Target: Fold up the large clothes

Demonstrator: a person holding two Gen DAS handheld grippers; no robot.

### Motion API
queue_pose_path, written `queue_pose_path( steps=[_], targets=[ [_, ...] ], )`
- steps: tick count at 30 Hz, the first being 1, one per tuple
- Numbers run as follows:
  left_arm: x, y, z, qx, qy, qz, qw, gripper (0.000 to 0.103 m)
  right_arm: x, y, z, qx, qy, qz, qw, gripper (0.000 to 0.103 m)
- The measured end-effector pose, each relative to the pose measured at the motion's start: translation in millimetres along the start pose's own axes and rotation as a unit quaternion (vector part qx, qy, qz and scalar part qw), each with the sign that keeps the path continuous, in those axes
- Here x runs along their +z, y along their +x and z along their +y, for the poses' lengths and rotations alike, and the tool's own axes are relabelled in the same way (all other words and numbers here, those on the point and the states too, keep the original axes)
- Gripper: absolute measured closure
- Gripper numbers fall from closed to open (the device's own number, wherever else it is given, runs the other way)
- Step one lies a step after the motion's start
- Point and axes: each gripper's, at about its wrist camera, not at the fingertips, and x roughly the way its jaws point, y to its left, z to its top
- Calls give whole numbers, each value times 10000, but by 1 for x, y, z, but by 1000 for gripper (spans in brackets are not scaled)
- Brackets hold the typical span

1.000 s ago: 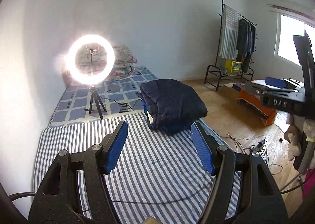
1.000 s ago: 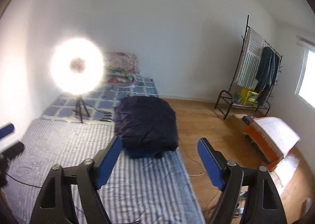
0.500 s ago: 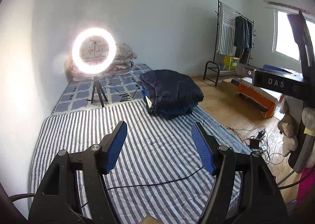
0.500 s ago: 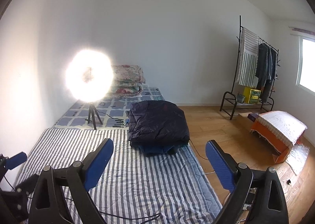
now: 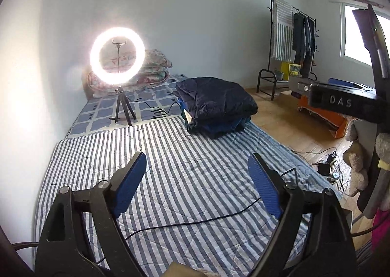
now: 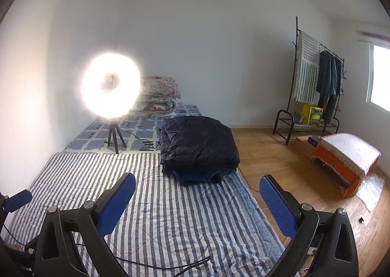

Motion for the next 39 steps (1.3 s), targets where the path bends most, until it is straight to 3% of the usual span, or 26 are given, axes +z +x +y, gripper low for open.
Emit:
queue_pose_path(
  steps=[4,9,21,39],
  targets=[
    [-6,2,2,65,-33,-8,10000,11,-6,4,-11,-98,212,16,9997,0],
    [-10,2,2,173,-69,9,9998,2,-14,8,-16,-182,294,35,9994,0],
    [-15,5,9,526,-34,21,9986,1,-19,16,-11,-205,285,16,9994,0],
    [-18,9,12,585,-6,73,9983,0,-21,21,-6,-193,212,44,9996,0]
  ],
)
